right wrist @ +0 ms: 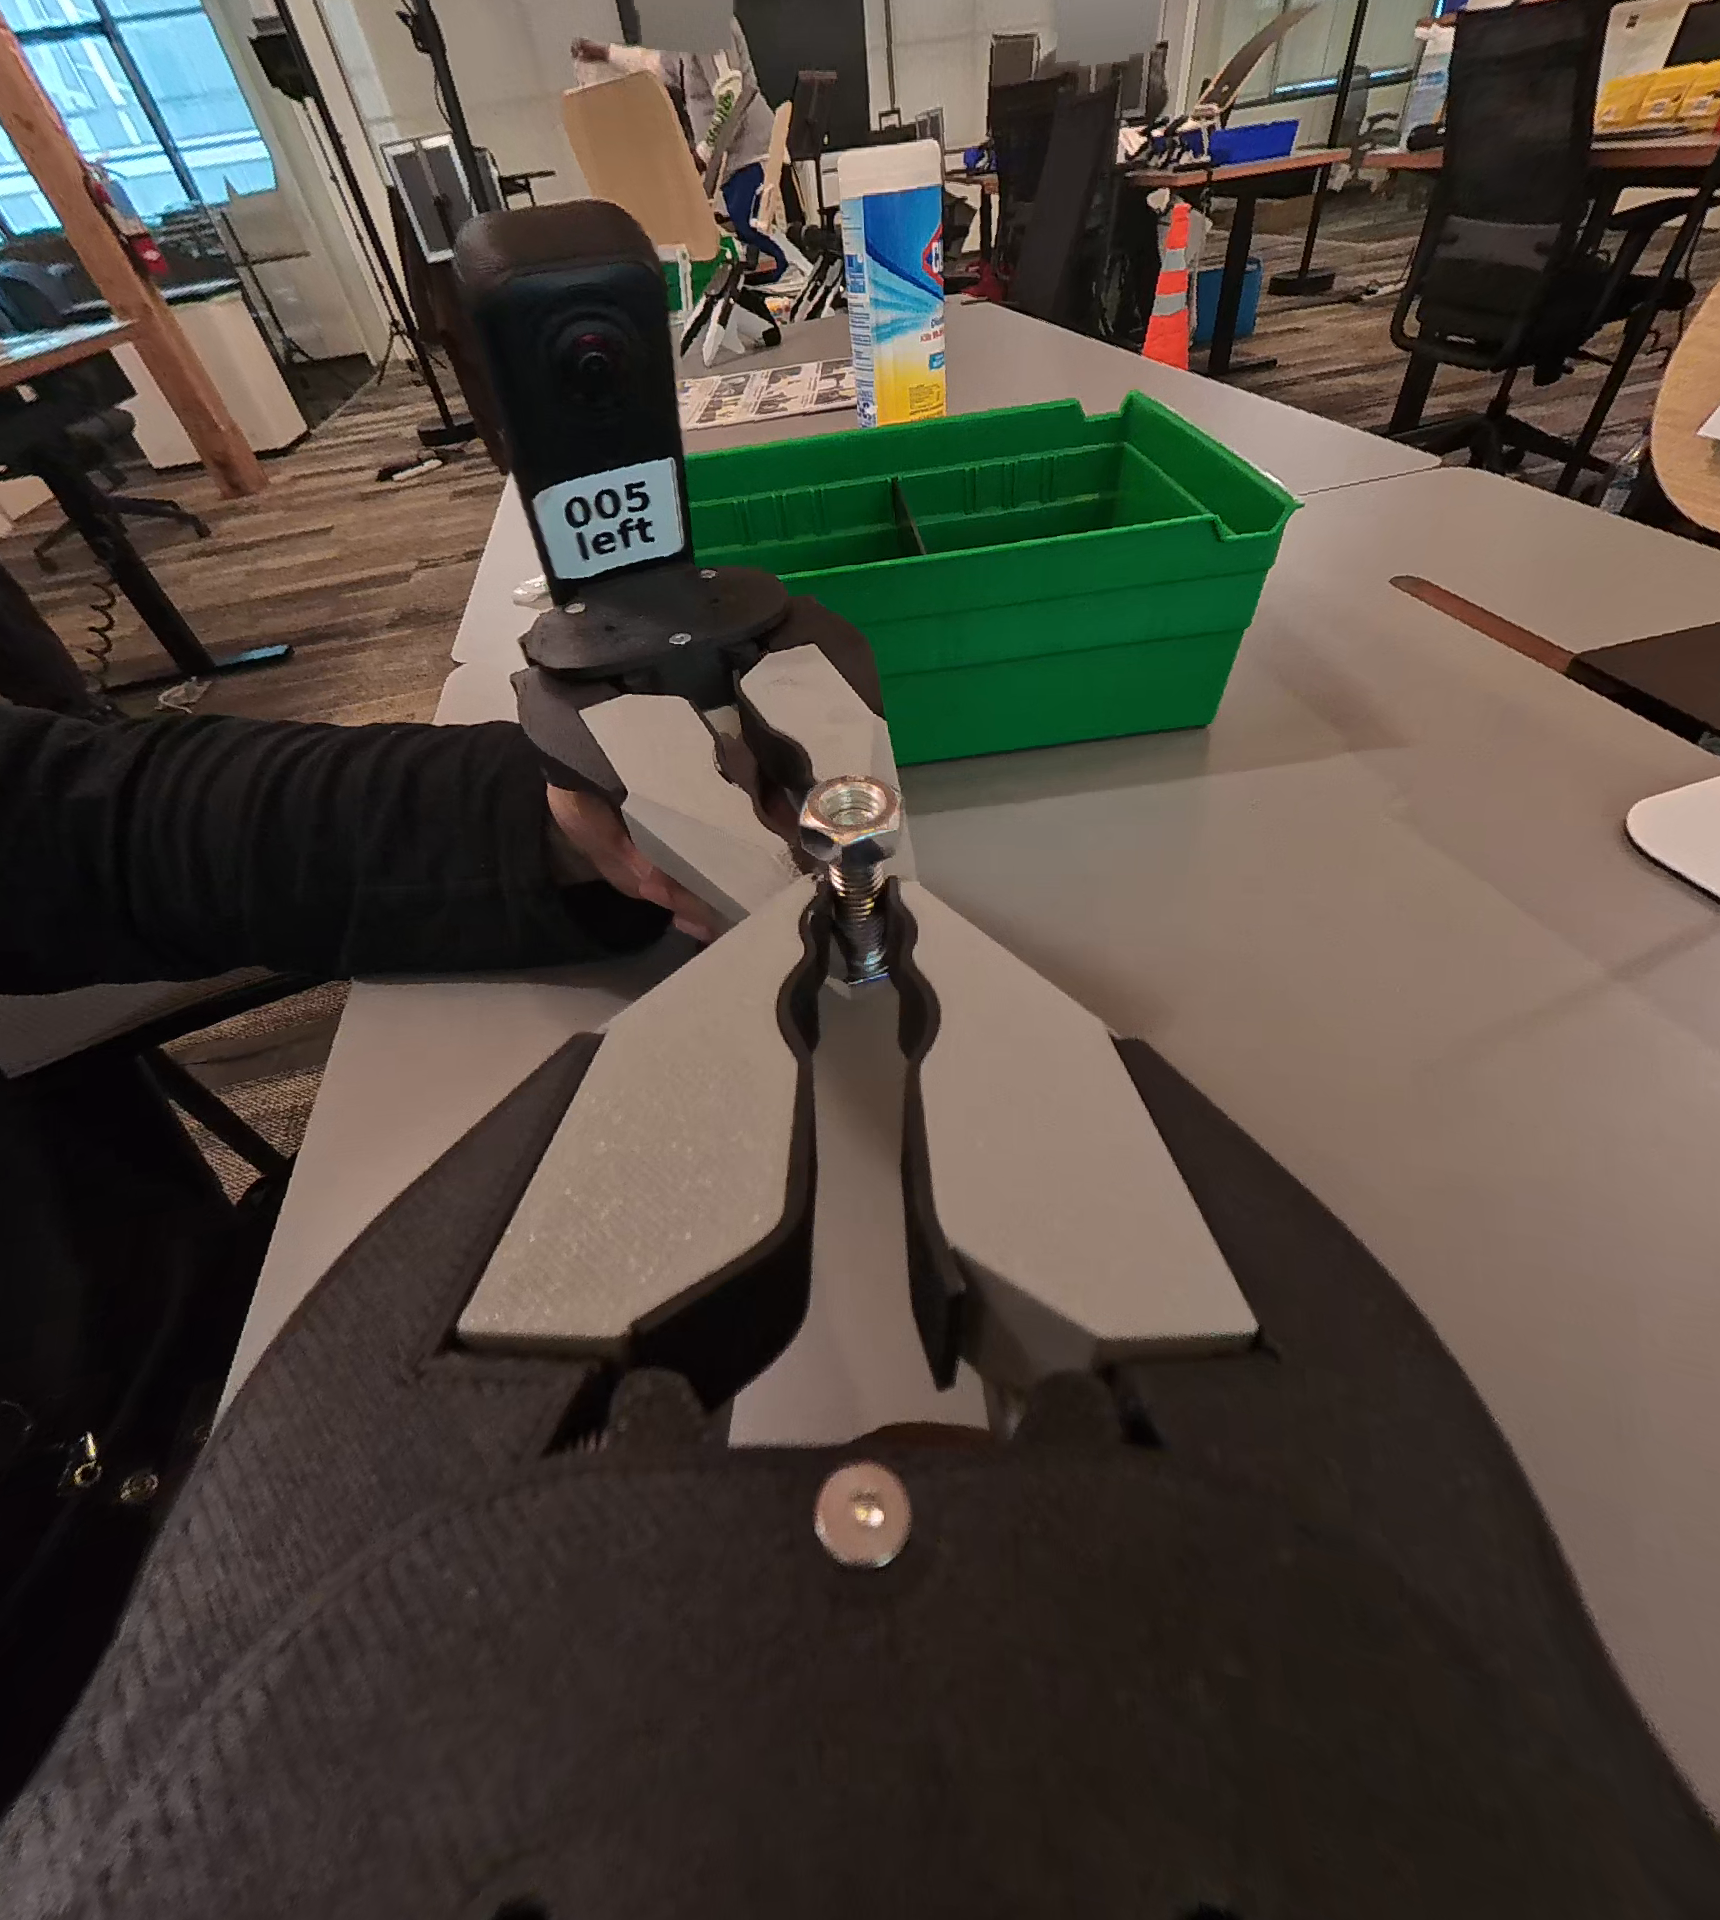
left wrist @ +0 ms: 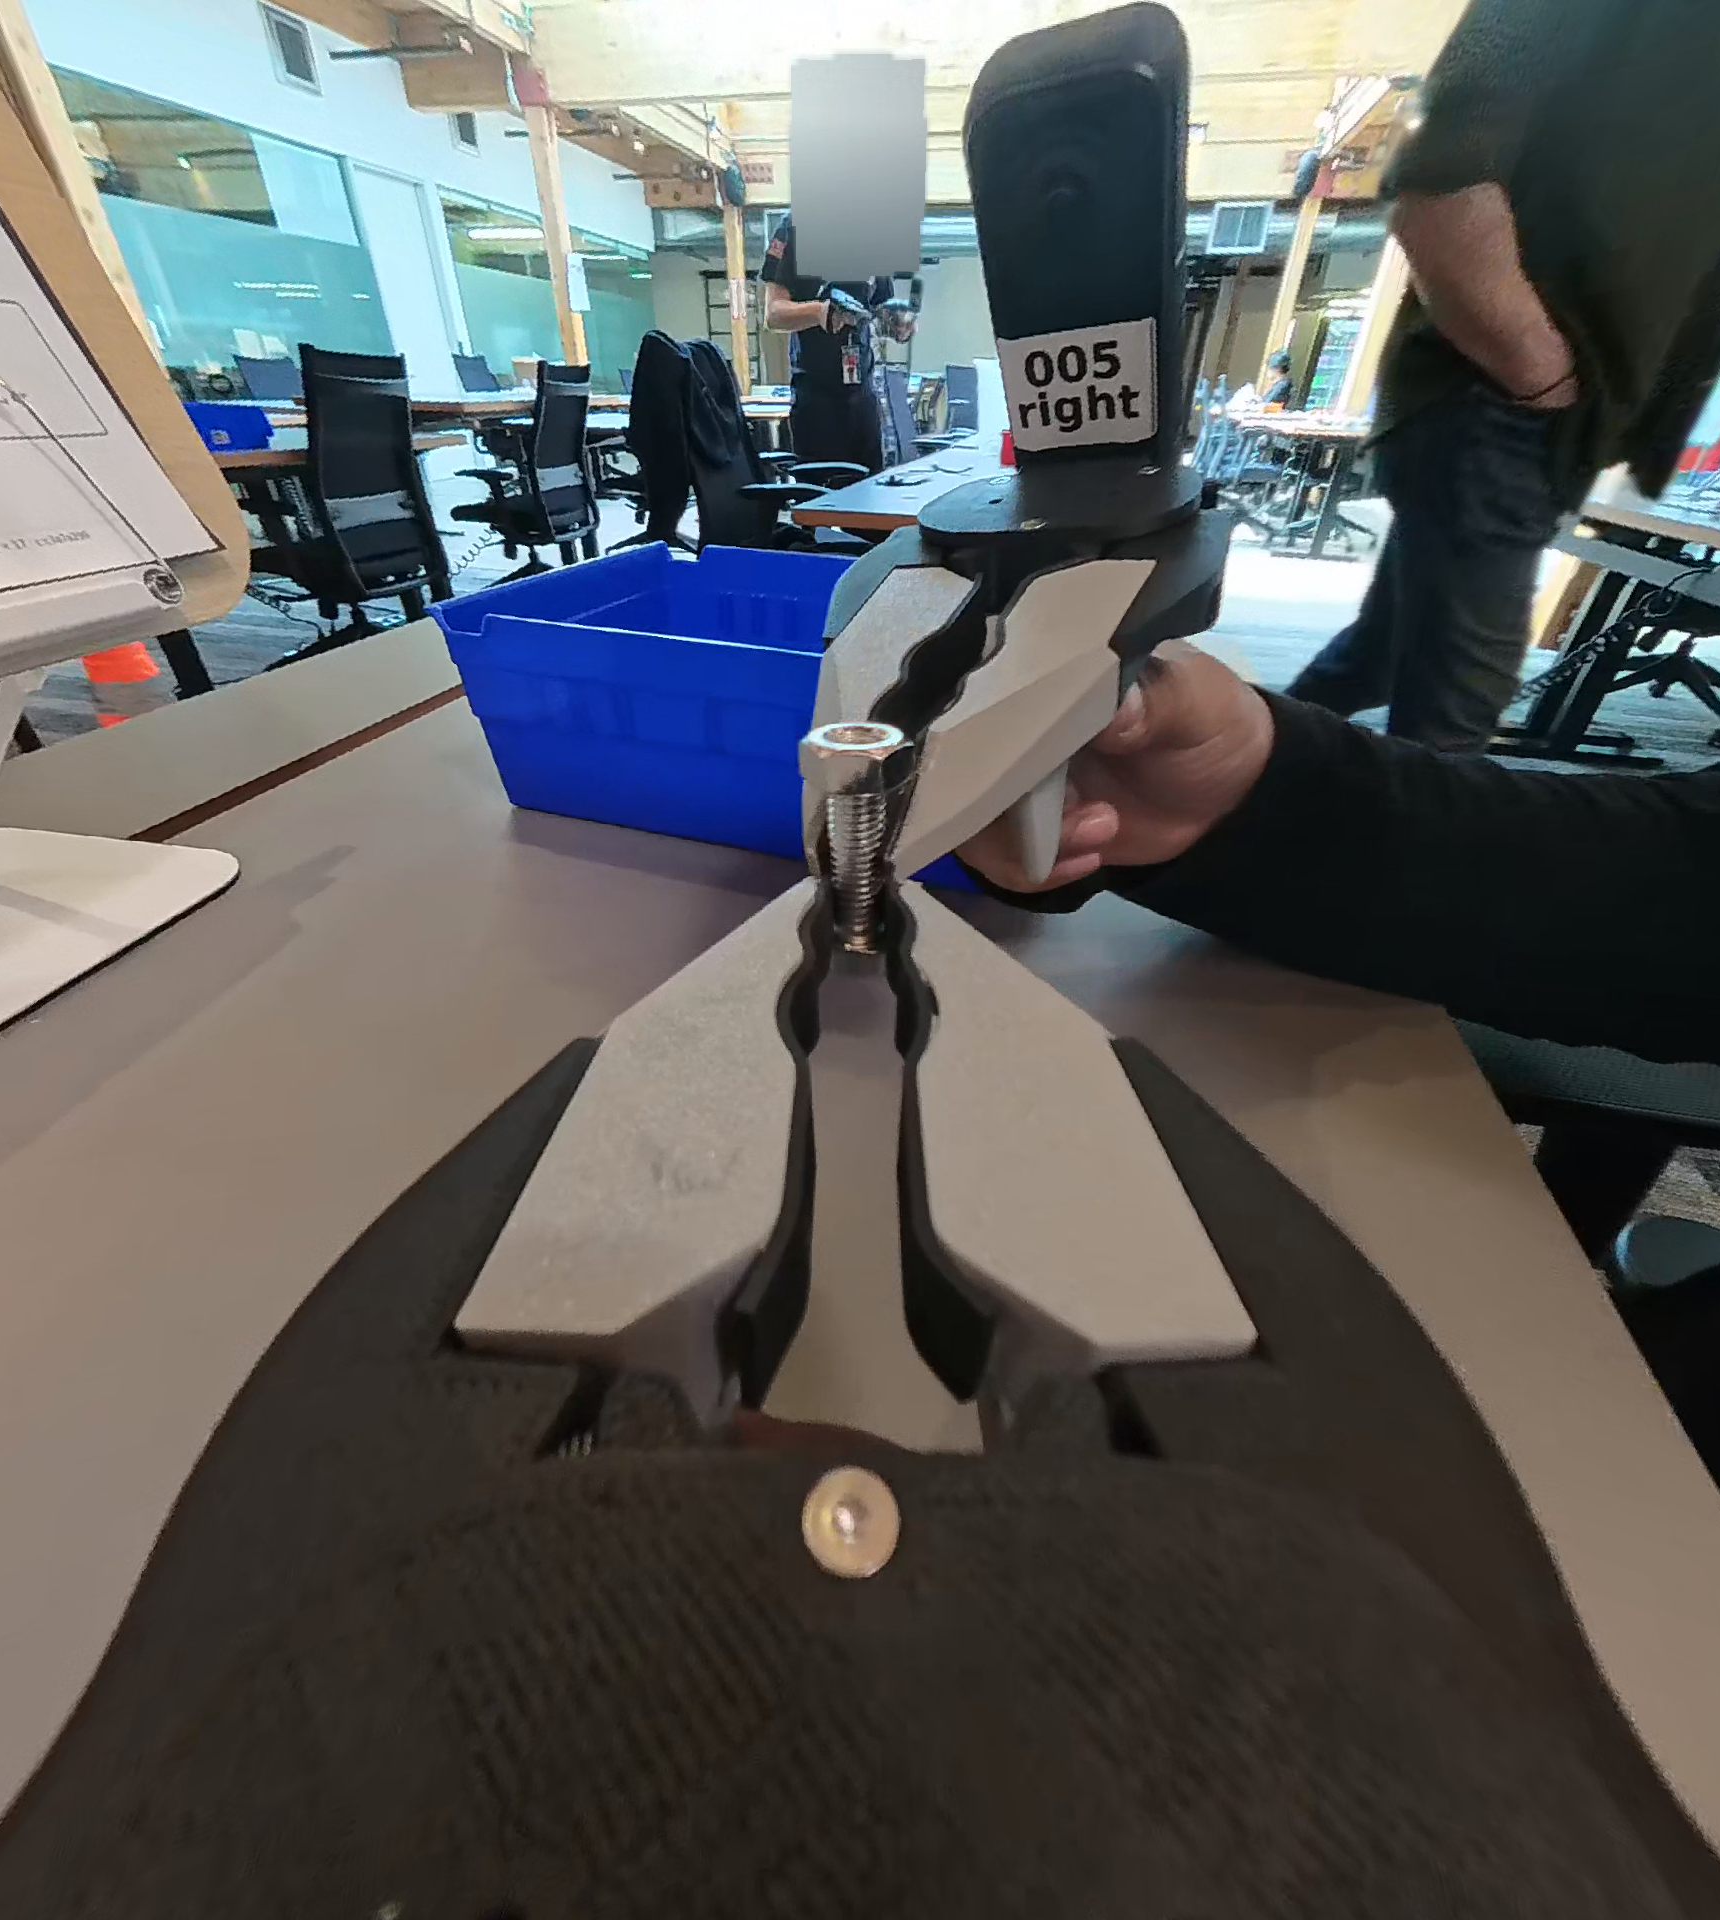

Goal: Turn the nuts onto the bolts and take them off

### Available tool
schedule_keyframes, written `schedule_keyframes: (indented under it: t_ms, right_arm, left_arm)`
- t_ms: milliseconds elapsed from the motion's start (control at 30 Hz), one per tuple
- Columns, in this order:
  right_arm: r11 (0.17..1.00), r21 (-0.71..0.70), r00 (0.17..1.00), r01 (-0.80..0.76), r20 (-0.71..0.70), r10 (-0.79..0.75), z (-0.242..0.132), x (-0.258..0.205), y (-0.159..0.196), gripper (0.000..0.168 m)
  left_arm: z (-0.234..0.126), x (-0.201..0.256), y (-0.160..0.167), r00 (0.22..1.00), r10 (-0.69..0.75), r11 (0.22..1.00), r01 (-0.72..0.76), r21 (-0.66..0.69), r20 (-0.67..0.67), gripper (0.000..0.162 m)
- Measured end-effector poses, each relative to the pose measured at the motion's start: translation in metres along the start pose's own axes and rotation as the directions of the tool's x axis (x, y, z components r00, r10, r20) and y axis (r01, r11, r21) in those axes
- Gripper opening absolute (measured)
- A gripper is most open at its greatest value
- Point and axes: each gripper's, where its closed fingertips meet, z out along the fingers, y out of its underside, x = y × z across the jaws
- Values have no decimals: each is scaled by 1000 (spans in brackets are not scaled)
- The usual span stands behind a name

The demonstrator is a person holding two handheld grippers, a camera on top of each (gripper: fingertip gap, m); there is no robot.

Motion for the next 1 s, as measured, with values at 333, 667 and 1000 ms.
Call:
schedule_keyframes:
  t_ms: [333, 667, 1000]
  right_arm:
    - [1000, -22, 1000, 6, -29, -7, 2, 3, 3, 6]
    - [998, 60, 999, -12, 32, 10, -11, -2, -11, 27]
    - [989, 142, 993, -31, 121, 14, -6, -19, -24, 54]
  left_arm:
    - [0, -2, 5, 999, -44, 999, 44, -15, -12, 6]
    - [-4, 1, -7, 997, -68, 996, 70, 53, -44, 6]
    - [2, 13, -7, 996, -51, 997, 55, 48, -79, 7]
